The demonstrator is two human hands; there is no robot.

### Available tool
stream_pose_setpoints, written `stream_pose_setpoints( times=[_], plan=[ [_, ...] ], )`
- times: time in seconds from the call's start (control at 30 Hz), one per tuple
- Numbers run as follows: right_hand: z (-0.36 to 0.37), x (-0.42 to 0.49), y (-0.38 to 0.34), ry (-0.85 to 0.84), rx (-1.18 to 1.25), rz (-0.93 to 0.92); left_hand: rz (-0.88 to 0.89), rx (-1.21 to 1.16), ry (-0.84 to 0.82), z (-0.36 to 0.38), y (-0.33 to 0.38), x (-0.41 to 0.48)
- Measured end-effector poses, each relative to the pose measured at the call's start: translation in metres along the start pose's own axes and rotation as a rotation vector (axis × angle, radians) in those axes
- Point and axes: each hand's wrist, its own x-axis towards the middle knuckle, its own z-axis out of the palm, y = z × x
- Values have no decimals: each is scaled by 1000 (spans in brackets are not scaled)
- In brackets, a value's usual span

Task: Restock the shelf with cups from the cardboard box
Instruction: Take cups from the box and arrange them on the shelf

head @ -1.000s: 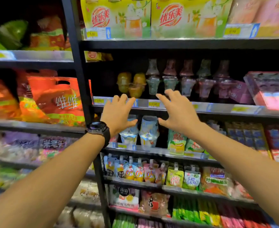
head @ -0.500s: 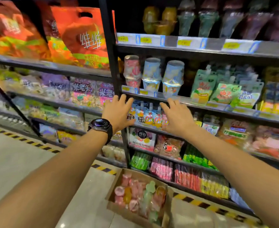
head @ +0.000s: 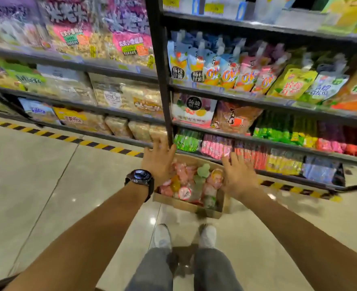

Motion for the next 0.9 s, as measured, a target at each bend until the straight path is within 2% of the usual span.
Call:
stream_pose_setpoints(
  times=[0.2,0.4,0.6,0.73,0.87,0.9],
  plan=[
    [136,44,6,-163,16,27,-58,-32,-107,143,15,42],
    [279,146,23,-98,-29,-9,-8,17,-154,296,22,110],
    [403,259,22,-31,-100,-76,37,59,-96,447,14,177],
    [455,321,19,109,-321,-239,66,126,-27,523,0,204],
    [477,354,13,106,-580,-325,134,158,-17,562,-11,216],
    [481,360,11,150,-624,-355,135,157,-15,567,-11,219]
  ],
)
